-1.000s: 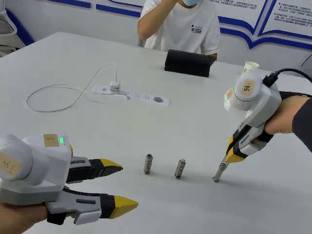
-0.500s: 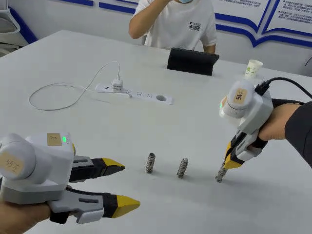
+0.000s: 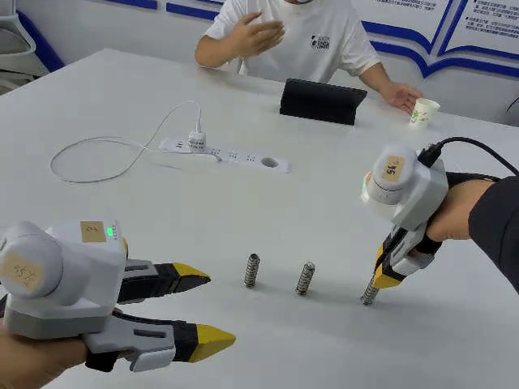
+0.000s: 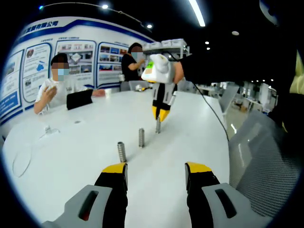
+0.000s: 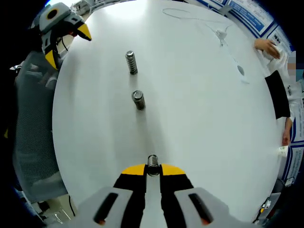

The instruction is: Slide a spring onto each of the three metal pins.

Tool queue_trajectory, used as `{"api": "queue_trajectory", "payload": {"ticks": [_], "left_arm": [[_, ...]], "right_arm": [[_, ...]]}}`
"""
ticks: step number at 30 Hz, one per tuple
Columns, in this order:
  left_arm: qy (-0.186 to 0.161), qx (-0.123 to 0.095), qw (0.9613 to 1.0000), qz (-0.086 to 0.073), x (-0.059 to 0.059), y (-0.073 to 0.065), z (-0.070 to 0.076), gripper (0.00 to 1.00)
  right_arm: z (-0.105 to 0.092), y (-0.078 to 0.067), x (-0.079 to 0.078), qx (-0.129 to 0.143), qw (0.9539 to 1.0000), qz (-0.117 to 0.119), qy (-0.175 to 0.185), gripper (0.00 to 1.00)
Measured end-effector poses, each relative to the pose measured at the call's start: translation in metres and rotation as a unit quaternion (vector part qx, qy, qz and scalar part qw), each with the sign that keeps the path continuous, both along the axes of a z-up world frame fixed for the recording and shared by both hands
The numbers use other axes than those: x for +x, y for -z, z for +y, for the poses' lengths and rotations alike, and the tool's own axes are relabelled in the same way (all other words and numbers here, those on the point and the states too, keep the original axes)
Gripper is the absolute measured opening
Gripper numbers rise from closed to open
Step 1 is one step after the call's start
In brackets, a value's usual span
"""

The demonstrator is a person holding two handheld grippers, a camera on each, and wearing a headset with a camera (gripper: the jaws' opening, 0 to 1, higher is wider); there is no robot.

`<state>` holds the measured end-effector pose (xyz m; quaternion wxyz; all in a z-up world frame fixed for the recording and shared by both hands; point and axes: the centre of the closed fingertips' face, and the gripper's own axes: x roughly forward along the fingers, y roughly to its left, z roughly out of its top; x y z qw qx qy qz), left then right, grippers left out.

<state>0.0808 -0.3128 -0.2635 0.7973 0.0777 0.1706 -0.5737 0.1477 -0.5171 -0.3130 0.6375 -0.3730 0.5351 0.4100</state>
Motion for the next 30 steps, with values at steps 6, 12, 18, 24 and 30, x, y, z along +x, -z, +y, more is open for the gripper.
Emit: {"api": "queue_trajectory", "payload": {"ticks": [6, 12, 18, 24, 30], "left_arm": [[0.001, 0.000, 1.0000, 0.002, -0.0004, 0.0012, -0.0007, 0.50], [0.001, 0.001, 1.0000, 0.002, -0.0002, 0.0008, -0.0008, 0.50], [0.002, 0.002, 1.0000, 0.002, -0.0011, 0.0006, -0.0017, 0.50], [0.002, 0.002, 1.0000, 0.003, -0.0019, 0.0004, -0.0016, 0.50], [0.000, 0.002, 1.0000, 0.003, -0.0016, -0.0002, -0.0011, 0.50]], "right_arm": [[-0.0011, 0.0049, -0.0037, -0.003, 1.0000, 0.002, 0.001, 0.12], [-0.0024, 0.0080, -0.0058, -0.004, 1.0000, 0.001, -0.003, 0.12], [0.0002, 0.0075, -0.0066, 0.003, 1.0000, -0.004, -0.005, 0.13], [0.0021, 0.0080, -0.0068, 0.008, 0.9999, -0.010, -0.006, 0.20], [0.0011, 0.0050, -0.0048, 0.021, 0.9995, -0.022, 0.001, 0.25]]}}
